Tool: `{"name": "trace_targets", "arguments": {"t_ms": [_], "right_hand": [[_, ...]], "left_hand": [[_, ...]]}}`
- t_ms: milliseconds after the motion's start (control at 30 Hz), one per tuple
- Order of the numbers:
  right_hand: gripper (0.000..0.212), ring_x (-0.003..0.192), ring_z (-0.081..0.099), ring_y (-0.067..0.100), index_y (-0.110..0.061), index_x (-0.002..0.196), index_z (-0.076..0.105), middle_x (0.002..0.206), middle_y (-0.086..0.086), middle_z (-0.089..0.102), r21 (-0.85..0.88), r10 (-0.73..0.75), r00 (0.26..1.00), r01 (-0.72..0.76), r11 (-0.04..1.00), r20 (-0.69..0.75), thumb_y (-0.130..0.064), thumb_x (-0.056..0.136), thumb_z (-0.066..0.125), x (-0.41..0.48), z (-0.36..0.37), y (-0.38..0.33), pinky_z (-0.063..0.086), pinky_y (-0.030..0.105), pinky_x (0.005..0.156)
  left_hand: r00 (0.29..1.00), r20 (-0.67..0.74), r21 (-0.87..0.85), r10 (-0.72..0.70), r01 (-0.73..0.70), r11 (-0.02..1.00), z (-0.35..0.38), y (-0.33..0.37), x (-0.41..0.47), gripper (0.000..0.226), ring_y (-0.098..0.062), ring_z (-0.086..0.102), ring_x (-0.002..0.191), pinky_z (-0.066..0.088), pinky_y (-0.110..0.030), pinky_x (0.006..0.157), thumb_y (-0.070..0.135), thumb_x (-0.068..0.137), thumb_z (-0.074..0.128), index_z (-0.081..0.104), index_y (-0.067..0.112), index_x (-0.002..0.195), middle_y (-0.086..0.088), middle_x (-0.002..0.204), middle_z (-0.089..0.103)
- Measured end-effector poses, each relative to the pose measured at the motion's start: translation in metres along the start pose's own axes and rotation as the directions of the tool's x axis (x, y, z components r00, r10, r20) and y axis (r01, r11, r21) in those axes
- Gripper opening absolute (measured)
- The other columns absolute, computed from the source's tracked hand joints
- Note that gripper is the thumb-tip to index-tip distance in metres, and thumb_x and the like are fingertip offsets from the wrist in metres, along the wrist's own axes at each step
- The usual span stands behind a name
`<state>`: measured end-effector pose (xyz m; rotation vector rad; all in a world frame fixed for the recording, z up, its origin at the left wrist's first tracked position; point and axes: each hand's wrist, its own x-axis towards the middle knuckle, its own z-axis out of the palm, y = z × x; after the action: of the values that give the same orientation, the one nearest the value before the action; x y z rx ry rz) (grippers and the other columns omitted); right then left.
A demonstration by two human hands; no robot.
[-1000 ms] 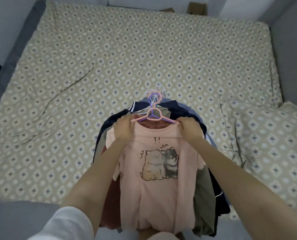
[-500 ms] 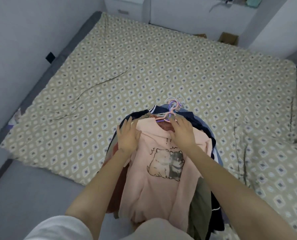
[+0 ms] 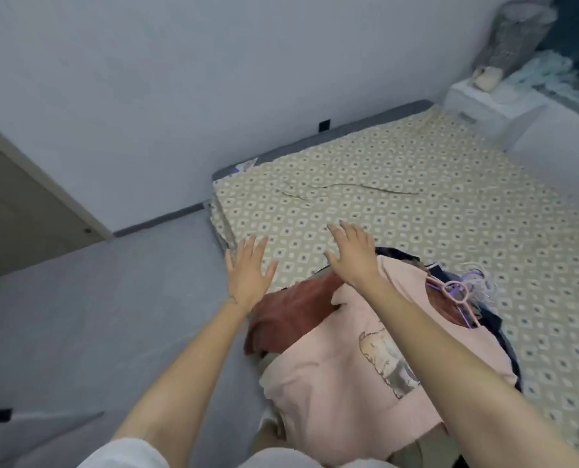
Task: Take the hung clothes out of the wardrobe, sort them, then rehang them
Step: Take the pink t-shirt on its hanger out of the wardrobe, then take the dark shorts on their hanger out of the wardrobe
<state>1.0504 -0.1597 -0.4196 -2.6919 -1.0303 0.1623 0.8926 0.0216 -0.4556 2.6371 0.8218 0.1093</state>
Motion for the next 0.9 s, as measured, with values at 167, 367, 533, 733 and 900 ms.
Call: {"name": "trace_targets", "arguments": {"t_ms": [167, 367, 533, 733, 900], "right_hand": [[0.065, 0.144, 0.025, 0.032, -0.022, 0.152, 0.031, 0.156, 0.010, 0.032, 0.016, -0.271, 0.961, 0.270, 0.963, 0.050, -0.041, 0.095, 0.055, 0.006, 0.011, -0.120, 0.020, 0.047, 0.114], [0.068, 0.144, 0.024, 0.031, -0.023, 0.154, 0.028, 0.157, 0.011, 0.030, 0.017, -0.571, 0.812, 0.573, 0.819, 0.125, -0.043, 0.095, 0.054, -0.024, 0.035, -0.275, 0.020, 0.044, 0.114], [0.066, 0.145, 0.021, 0.030, -0.024, 0.155, 0.022, 0.158, 0.009, 0.027, 0.038, -0.756, 0.631, 0.763, 0.645, 0.171, -0.046, 0.098, 0.047, -0.073, 0.057, -0.393, 0.019, 0.043, 0.117], [0.067, 0.142, 0.027, 0.031, -0.027, 0.156, 0.013, 0.158, 0.009, 0.026, 0.134, -0.878, 0.436, 0.875, 0.465, 0.195, -0.044, 0.100, 0.046, -0.161, 0.080, -0.520, 0.024, 0.043, 0.114], [0.070, 0.142, 0.027, 0.030, -0.029, 0.157, 0.008, 0.158, 0.008, 0.025, 0.153, -0.927, 0.308, 0.927, 0.343, 0.213, -0.043, 0.100, 0.046, -0.235, 0.106, -0.606, 0.025, 0.041, 0.114]], "left_hand": [[0.962, -0.155, 0.011, -0.225, 0.230, 0.973, -0.054, -0.086, -0.065, 0.074, -0.023, 0.014, 0.152, 0.004, -0.054, 0.120, 0.061, 0.090, 0.024, 0.027, 0.027, 0.155, -0.002, 0.164, 0.020], [0.818, -0.320, -0.036, -0.478, 0.493, 0.869, -0.105, -0.184, -0.176, 0.062, -0.022, 0.009, 0.153, 0.002, -0.052, 0.120, 0.049, 0.100, 0.042, 0.024, 0.028, 0.156, 0.000, 0.165, 0.017], [0.672, -0.404, -0.096, -0.620, 0.644, 0.759, -0.137, -0.256, -0.279, 0.062, -0.021, 0.007, 0.153, 0.002, -0.052, 0.121, 0.049, 0.101, 0.043, 0.022, 0.030, 0.156, 0.001, 0.165, 0.016], [0.523, -0.475, -0.120, -0.708, 0.759, 0.640, -0.170, -0.330, -0.403, 0.062, -0.024, 0.014, 0.152, 0.004, -0.056, 0.121, 0.049, 0.101, 0.045, 0.027, 0.027, 0.155, -0.001, 0.163, 0.022], [0.412, -0.472, -0.162, -0.779, 0.828, 0.536, -0.192, -0.389, -0.498, 0.064, -0.023, 0.010, 0.152, 0.004, -0.054, 0.119, 0.050, 0.101, 0.043, 0.023, 0.027, 0.157, -0.001, 0.164, 0.019]]}}
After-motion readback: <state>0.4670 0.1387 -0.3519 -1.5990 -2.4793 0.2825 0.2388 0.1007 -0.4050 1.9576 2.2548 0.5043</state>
